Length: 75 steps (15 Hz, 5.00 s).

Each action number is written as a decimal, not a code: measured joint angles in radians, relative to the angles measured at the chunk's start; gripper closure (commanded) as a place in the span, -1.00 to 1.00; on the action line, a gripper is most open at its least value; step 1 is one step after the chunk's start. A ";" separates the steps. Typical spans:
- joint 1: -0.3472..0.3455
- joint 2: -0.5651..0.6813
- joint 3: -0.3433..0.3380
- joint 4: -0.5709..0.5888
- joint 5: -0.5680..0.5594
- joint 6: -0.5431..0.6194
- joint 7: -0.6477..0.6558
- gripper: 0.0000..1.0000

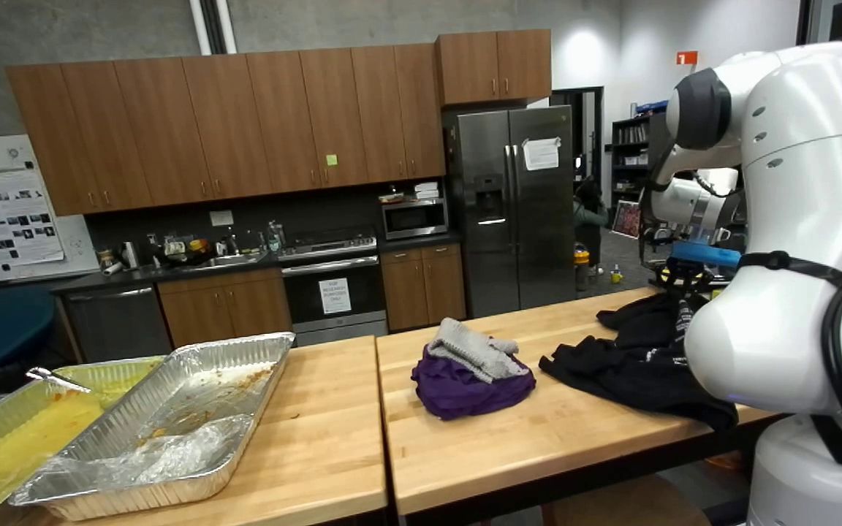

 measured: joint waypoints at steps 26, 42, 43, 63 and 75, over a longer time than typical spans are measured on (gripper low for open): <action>0.148 -0.239 -0.220 -0.276 -0.381 0.235 0.828 -1.00; 0.136 -0.057 -0.144 -0.240 -0.062 0.533 0.676 -1.00; 0.130 -0.050 -0.132 -0.229 -0.046 0.533 0.660 -1.00; -0.171 0.168 0.167 -0.029 0.190 0.540 0.252 -0.20; -0.410 0.143 0.507 -0.148 0.421 0.720 -0.056 0.96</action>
